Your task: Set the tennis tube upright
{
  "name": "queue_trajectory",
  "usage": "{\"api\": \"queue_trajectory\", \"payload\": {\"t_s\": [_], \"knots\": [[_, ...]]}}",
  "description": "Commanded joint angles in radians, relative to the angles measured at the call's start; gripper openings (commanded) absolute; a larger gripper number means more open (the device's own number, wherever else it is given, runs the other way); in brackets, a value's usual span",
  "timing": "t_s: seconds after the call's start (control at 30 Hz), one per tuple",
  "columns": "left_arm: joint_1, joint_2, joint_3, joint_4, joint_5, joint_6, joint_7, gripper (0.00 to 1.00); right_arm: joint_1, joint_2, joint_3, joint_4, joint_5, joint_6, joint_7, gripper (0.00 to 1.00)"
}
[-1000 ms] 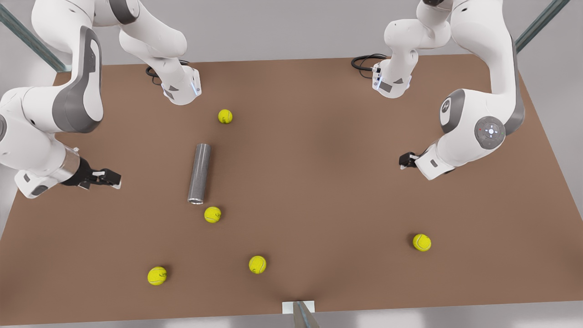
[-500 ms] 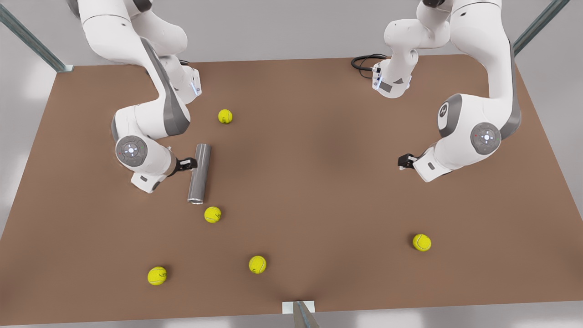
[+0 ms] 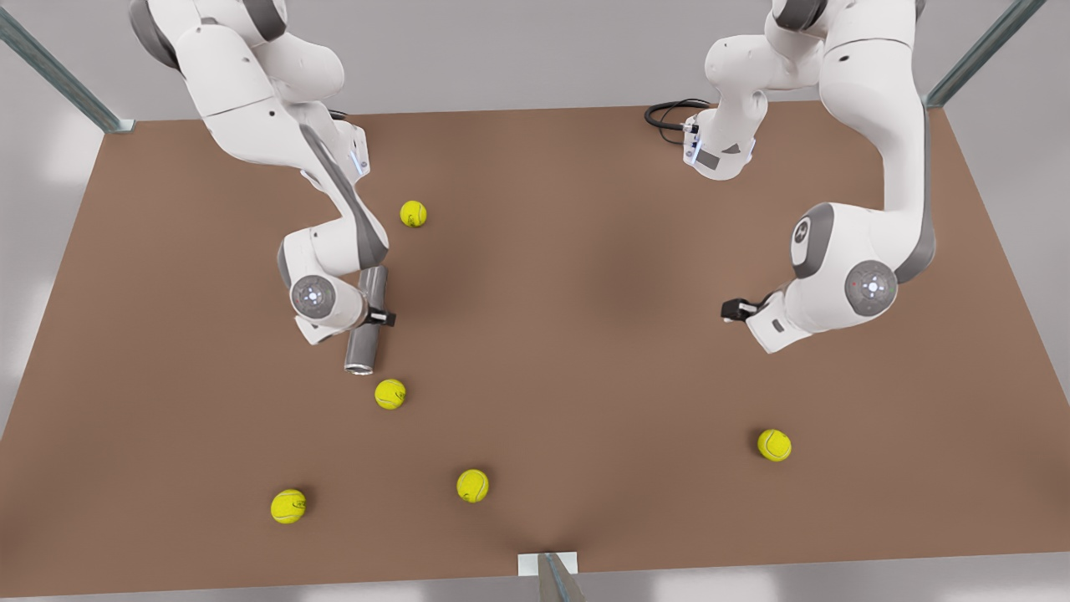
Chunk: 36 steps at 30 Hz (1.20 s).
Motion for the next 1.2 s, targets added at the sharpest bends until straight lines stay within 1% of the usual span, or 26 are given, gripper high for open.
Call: {"api": "queue_trajectory", "payload": {"t_s": [0.0,0.13,0.23,0.3,0.4,0.57,0.67,0.7,0.73,0.8,0.83,0.87,0.97,1.03,1.1,1.13,1.17], "knots": [[0.000,0.002,0.000,-0.001,0.001,0.026,-0.007,1.00,0.001,0.011,0.002,-0.018,-0.003,0.098,0.387,1.00],[0.000,0.008,0.000,-0.001,0.001,0.026,-0.013,1.00,0.000,0.028,0.002,-0.046,-0.082,0.098,0.327,1.00],[-0.002,0.010,0.000,-0.001,0.001,0.026,-0.013,1.00,-0.003,0.065,0.000,-0.052,-0.084,0.100,0.202,1.00],[0.000,0.016,0.000,-0.001,0.001,0.027,-0.013,1.00,0.001,0.086,0.002,-0.049,-0.090,0.103,0.181,1.00],[-0.002,0.016,0.000,-0.001,0.001,0.029,-0.013,1.00,0.000,0.105,0.002,-0.083,-0.118,0.196,0.054,1.00],[0.000,0.016,0.000,-0.001,0.001,0.027,-0.013,1.00,0.000,0.102,0.002,-0.104,-0.119,0.198,-0.133,1.00],[0.000,0.014,0.000,-0.001,0.001,0.026,-0.013,1.00,-0.003,0.094,0.002,-0.106,-0.119,0.199,-0.199,0.91],[-0.002,0.014,0.000,-0.001,0.001,0.026,-0.013,1.00,-0.002,0.094,0.002,-0.106,-0.119,0.199,-0.201,0.84],[-0.002,0.014,0.000,-0.001,0.001,0.026,-0.013,1.00,-0.002,0.094,0.002,-0.112,-0.119,0.207,-0.235,0.75],[-0.002,0.014,0.000,-0.001,0.001,0.026,-0.013,1.00,-0.005,0.094,0.002,-0.166,-0.119,0.311,-0.264,0.74],[0.000,0.014,0.000,-0.001,0.001,0.026,-0.013,1.00,-0.008,0.094,0.002,-0.166,-0.118,0.310,-0.281,0.74],[0.000,0.014,0.000,-0.001,0.001,0.026,-0.013,1.00,-0.008,0.094,0.002,-0.164,-0.118,0.310,-0.285,0.72],[0.000,0.013,0.000,-0.001,0.001,0.026,-0.013,1.00,-0.013,0.063,0.002,-0.155,-0.116,0.296,-0.341,0.69],[0.000,0.011,0.000,-0.001,0.001,0.023,-0.013,1.00,-0.002,0.046,0.003,-0.115,-0.115,0.238,-0.345,0.70],[0.000,0.010,0.000,-0.001,0.003,0.021,-0.013,1.00,-0.002,0.046,0.005,-0.080,-0.111,0.192,-0.420,0.70],[0.000,0.010,0.000,-0.001,0.004,0.020,-0.013,1.00,-0.002,0.048,0.040,-0.016,-0.110,0.094,-0.423,0.70],[0.000,0.008,0.000,-0.001,0.004,0.020,-0.013,1.00,0.000,0.051,0.046,0.072,-0.110,-0.018,-0.460,0.70]]}}
